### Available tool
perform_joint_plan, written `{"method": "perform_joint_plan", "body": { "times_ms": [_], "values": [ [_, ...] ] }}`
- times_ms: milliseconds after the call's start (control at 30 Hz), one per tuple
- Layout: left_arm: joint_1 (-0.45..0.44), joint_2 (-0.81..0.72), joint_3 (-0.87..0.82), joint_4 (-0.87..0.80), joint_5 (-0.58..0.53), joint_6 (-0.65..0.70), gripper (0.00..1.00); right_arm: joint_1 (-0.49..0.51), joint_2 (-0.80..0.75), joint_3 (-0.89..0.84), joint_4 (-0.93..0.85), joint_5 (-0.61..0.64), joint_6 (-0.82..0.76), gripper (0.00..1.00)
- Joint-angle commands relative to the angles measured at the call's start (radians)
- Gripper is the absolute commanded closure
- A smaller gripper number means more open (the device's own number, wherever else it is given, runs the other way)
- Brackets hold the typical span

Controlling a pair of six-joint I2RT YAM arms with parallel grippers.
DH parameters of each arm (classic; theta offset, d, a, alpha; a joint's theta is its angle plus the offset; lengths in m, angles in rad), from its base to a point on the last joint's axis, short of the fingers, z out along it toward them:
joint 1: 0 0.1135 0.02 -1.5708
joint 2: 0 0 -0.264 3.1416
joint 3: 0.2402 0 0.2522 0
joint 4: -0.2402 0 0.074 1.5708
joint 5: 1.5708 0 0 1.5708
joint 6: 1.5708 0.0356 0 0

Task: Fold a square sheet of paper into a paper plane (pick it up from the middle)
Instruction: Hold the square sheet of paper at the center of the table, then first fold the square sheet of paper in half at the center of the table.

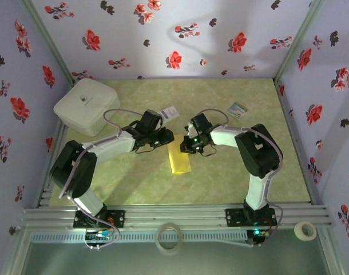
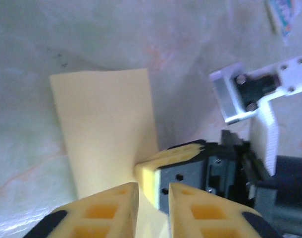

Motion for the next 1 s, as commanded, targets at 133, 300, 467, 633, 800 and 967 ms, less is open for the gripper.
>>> {"method": "perform_joint_plan", "body": {
  "times_ms": [133, 300, 467, 633, 800, 967],
  "values": [
    [0.040, 0.105, -0.051, 0.265, 0.211, -0.057, 1.00, -0.008, 0.064, -0.029, -0.129, 0.116, -0.020, 1.00],
    [0.053, 0.155, -0.060, 0.295, 0.231, -0.061, 1.00, -0.008, 0.063, -0.031, -0.130, 0.121, -0.017, 1.00],
    [0.065, 0.194, -0.070, 0.316, 0.258, -0.060, 1.00, -0.008, 0.063, -0.031, -0.132, 0.122, -0.015, 1.00],
    [0.079, 0.218, -0.097, 0.320, 0.258, -0.052, 1.00, -0.008, 0.061, -0.034, -0.131, 0.123, -0.014, 1.00],
    [0.097, 0.233, -0.130, 0.308, 0.256, -0.013, 1.00, -0.008, 0.061, -0.035, -0.128, 0.125, -0.012, 1.00],
    [0.113, 0.254, -0.154, 0.271, 0.240, 0.030, 1.00, -0.008, 0.061, -0.037, -0.128, 0.126, -0.012, 1.00]
  ]
}}
